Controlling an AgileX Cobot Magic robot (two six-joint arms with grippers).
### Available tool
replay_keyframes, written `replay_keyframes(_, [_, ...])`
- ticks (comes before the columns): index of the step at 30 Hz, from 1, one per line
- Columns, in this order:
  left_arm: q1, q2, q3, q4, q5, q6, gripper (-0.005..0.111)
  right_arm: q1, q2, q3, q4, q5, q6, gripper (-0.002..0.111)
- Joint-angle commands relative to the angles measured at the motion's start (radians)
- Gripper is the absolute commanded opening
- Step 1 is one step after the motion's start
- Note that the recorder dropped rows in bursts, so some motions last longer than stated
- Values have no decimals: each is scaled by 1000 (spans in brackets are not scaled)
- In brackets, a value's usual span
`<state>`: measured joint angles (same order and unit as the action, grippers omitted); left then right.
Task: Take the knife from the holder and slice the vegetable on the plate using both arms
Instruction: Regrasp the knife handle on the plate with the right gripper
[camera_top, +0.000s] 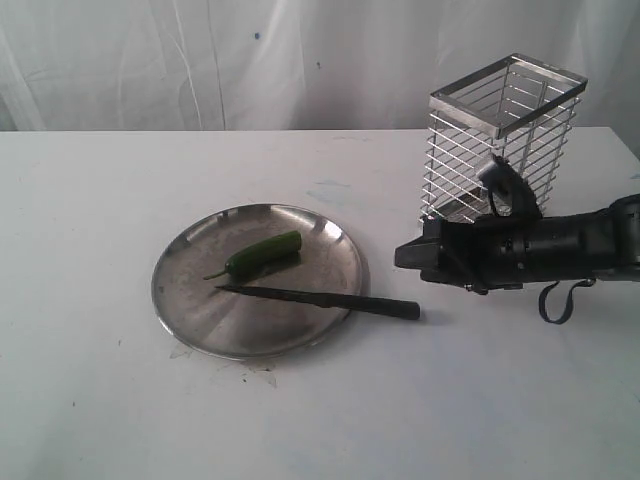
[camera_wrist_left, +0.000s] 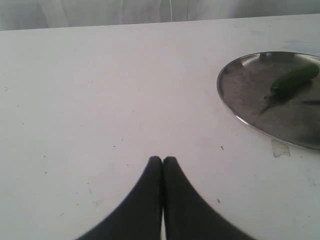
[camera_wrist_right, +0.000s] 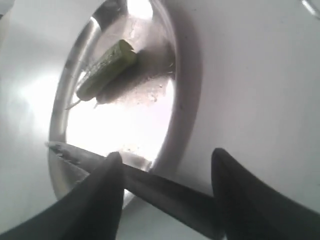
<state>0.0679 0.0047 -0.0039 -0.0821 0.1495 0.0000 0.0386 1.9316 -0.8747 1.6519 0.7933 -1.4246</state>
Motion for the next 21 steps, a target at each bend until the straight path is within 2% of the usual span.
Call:
replay_keyframes(1, [0,-5,4,-7,0,0,0,-10,-38,-3,-134,-75,-5,50])
replay_keyframes(7, [0,-5,4,-7,0,0,0,-10,-66,-70,-194,214,21,50])
replay_keyframes(12, [0,-5,4,-7,0,0,0,43,-84,-200,-498,184,274,50])
replay_keyframes(15, [0,-5,4,-7,0,0,0,108,-66,-324,-764,142,447,50])
replay_keyframes(18, [0,-5,4,-7,0,0,0,131,-41,-400,-849,145,550,50])
replay_keyframes(21, [0,-5,4,-7,0,0,0,131,-4,-452,-856,160,557,50])
